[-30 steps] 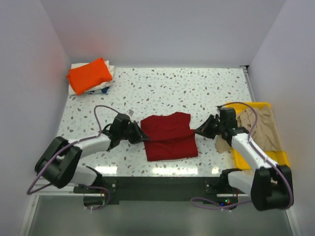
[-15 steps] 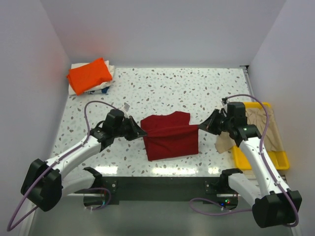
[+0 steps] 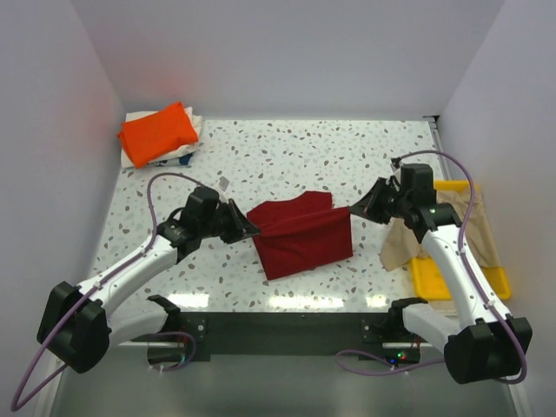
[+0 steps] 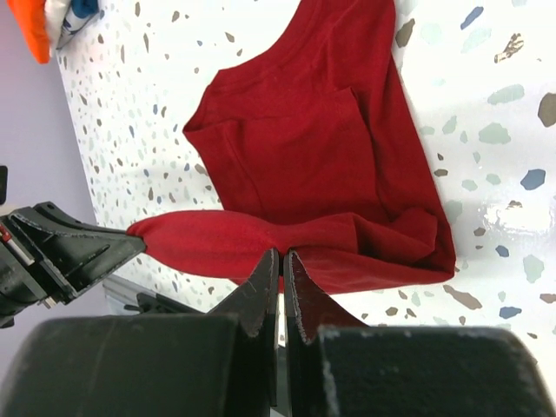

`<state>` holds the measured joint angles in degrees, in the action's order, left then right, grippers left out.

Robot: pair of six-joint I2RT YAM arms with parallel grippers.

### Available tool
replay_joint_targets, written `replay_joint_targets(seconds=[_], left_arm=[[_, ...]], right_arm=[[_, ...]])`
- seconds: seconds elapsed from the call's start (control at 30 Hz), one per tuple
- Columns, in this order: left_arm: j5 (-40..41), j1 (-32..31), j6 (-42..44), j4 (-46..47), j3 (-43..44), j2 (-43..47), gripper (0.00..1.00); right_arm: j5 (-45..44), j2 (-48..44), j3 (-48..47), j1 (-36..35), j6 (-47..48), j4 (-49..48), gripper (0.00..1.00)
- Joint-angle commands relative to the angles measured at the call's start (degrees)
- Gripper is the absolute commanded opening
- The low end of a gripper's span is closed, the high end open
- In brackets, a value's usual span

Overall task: Fold and stack the t-shirts
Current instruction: Fold the tshirt

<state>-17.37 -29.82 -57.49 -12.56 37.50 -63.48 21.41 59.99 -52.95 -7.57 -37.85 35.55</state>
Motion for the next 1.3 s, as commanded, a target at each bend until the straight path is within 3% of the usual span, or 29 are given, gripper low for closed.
replay_joint_targets(seconds=[0.0,0.77,1.27], left_arm=[[0.7,0.2,0.6,-2.2,2.9,-0.1,0.0],[-5.1,8.2,2.9,-1.6,6.2,-6.2,0.0],[-8.5,13.5,4.9,2.2,11.4,-18.7,0.0]], right_arm=[[-3.0,0.7,-3.7,0.5,0.8,-2.0,0.0],[-3.6,16.2,-13.6,-1.6,-3.2,-10.7,0.0],[-4.2,33.9,-22.3,-3.4,-4.9,-15.7,0.0]])
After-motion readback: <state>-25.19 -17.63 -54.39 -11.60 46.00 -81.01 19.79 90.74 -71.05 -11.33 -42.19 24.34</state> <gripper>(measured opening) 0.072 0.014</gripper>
